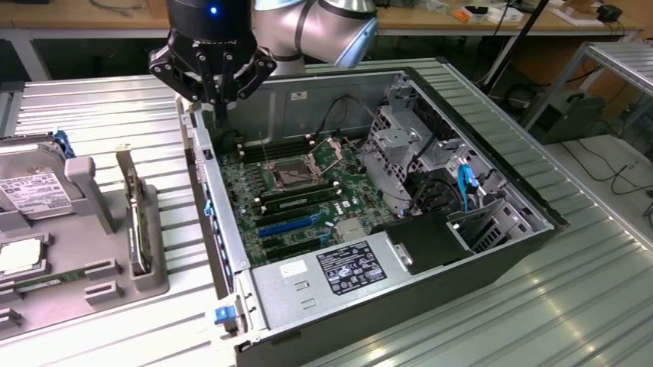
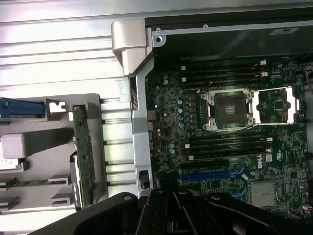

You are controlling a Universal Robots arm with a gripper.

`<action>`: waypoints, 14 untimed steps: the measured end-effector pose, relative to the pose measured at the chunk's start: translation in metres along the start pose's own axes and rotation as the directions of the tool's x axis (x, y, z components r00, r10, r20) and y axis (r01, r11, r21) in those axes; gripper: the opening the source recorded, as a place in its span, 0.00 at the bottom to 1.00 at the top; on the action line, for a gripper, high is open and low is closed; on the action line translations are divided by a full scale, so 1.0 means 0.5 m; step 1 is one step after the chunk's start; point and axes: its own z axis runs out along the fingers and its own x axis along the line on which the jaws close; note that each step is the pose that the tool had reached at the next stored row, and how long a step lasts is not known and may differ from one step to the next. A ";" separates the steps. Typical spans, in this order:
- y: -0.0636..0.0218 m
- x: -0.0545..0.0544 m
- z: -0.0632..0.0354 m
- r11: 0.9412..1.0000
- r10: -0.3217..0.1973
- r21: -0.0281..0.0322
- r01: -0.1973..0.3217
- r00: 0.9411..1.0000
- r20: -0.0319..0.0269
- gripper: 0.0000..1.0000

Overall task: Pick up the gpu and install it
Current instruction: 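Reach for the gpu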

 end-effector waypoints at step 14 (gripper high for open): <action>-0.002 0.033 0.000 1.000 0.000 0.000 0.000 1.000 0.000 0.11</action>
